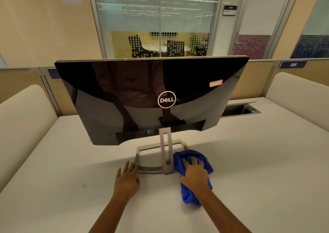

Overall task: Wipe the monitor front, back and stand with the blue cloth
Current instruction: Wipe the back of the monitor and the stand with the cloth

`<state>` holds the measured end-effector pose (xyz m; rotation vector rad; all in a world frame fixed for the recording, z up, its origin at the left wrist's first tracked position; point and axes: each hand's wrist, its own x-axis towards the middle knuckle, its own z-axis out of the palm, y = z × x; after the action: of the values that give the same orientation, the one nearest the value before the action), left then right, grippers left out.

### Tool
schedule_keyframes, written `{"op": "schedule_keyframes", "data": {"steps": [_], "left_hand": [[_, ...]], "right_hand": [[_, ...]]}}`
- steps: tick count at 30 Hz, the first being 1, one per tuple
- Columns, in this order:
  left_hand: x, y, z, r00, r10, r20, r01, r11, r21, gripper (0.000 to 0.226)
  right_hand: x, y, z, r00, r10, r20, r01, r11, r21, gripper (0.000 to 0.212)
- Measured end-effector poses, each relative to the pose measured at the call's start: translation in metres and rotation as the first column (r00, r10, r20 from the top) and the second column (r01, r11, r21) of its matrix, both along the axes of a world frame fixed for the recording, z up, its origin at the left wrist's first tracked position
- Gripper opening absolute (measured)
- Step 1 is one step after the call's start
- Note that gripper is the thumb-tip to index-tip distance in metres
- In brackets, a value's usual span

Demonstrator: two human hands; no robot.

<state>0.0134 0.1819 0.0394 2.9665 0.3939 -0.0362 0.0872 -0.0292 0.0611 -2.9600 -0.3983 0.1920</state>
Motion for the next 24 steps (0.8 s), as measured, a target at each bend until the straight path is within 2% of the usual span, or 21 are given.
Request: {"op": "schedule_keyframes", "data": {"steps": [4,9,15,21,24], "left_hand": [[0.001,0.003,0.001,0.999,-0.038,0.038,0.037,0.999,0.021,0.046],[0.011,0.007,0.007,0.996,-0.058,0.062,0.053,0.995,0.081,0.037],[0.018,0.004,0.008,0.995,-0.073,0.07,0.064,0.99,0.13,0.036],[0.02,0.004,0.008,0.994,-0.075,0.076,0.062,0.985,0.16,0.035],[0.019,0.004,0.007,0.994,-0.072,0.077,0.059,0.985,0.16,0.035]], "right_hand": [[-0.017,0.012,-0.007,0.999,0.047,0.0,-0.047,0.999,0.013,0.054],[-0.007,-0.004,-0.004,0.998,0.031,-0.045,-0.025,0.989,0.146,0.046],[0.017,-0.025,-0.001,0.997,-0.082,-0.01,0.083,0.996,0.043,0.058],[0.03,-0.022,0.001,0.998,-0.061,-0.009,0.06,0.997,-0.04,0.058],[0.018,-0.011,-0.005,0.998,-0.065,0.014,0.065,0.998,-0.021,0.055]]}}
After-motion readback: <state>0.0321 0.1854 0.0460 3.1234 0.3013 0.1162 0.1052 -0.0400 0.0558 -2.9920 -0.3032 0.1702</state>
